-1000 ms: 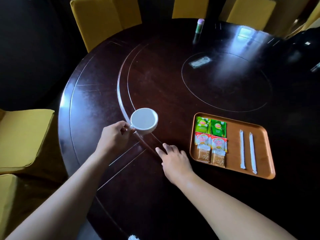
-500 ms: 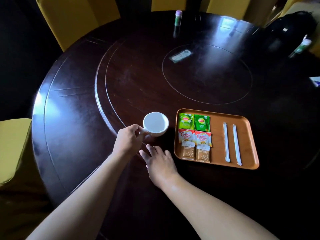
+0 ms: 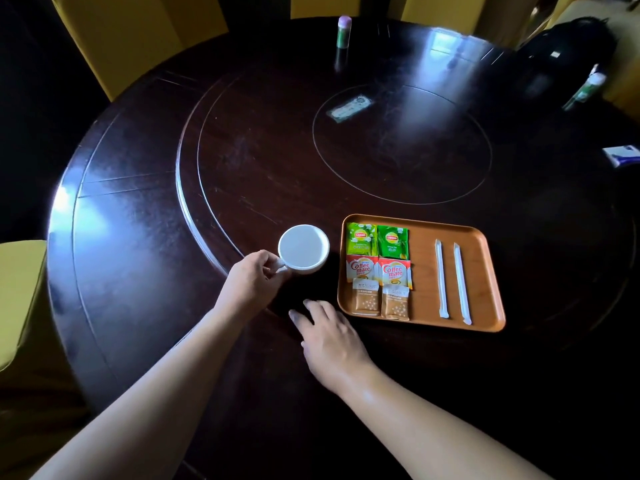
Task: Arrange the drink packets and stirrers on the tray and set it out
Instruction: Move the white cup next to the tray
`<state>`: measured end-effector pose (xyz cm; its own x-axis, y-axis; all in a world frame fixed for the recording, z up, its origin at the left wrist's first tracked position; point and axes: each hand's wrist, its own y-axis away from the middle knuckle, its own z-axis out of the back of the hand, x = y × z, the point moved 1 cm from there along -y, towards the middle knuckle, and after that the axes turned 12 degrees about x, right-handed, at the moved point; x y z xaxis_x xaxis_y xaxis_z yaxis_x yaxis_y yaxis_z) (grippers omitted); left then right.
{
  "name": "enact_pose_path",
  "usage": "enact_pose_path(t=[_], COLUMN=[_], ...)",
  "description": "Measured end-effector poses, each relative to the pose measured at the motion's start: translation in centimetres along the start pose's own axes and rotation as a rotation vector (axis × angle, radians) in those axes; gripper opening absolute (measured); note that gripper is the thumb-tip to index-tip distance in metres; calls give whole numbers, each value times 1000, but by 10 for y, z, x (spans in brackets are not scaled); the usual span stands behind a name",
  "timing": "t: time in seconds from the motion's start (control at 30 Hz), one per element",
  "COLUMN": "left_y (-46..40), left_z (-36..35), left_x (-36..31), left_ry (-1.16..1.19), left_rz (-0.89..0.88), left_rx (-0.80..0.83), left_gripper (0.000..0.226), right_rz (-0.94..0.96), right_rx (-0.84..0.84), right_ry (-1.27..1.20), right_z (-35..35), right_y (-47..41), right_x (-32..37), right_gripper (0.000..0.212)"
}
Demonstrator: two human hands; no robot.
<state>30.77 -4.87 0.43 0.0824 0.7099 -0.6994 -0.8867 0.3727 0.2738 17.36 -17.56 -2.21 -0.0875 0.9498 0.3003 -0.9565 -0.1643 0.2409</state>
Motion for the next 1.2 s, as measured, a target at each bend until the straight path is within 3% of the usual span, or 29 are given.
enact_pose_path(t=[0.13, 0.23, 0.43, 0.8, 1.03, 1.13, 1.2], left_y=[-8, -10, -17, -24, -26, -18, -12], left_z=[-4, -8, -20, -20, -22, -28, -34], left_x=[-2, -15, -34, -28, -25, -24, -25], left_ry=[28, 7, -28, 142, 217, 360, 463], left_rz=[65, 65, 103, 0, -17, 117, 186], left_rx=[28, 5, -76, -28, 47, -23, -55], left_gripper=[100, 123, 112, 96, 119, 130, 122], right_rz=[-72, -122, -265, -277, -285, -290, -295], right_rx=[-46, -81, -97, -88, -86, -85, -88], right_ry=[-33, -25, 9, 28, 24, 15, 11], right_z=[5, 7, 6, 3, 2, 3, 3], right_y=[27, 48, 71, 71, 71, 72, 72], right_x=[-18, -29, -49, -51, -51, -50, -50], right_gripper=[55, 49, 43, 37, 37, 37, 37])
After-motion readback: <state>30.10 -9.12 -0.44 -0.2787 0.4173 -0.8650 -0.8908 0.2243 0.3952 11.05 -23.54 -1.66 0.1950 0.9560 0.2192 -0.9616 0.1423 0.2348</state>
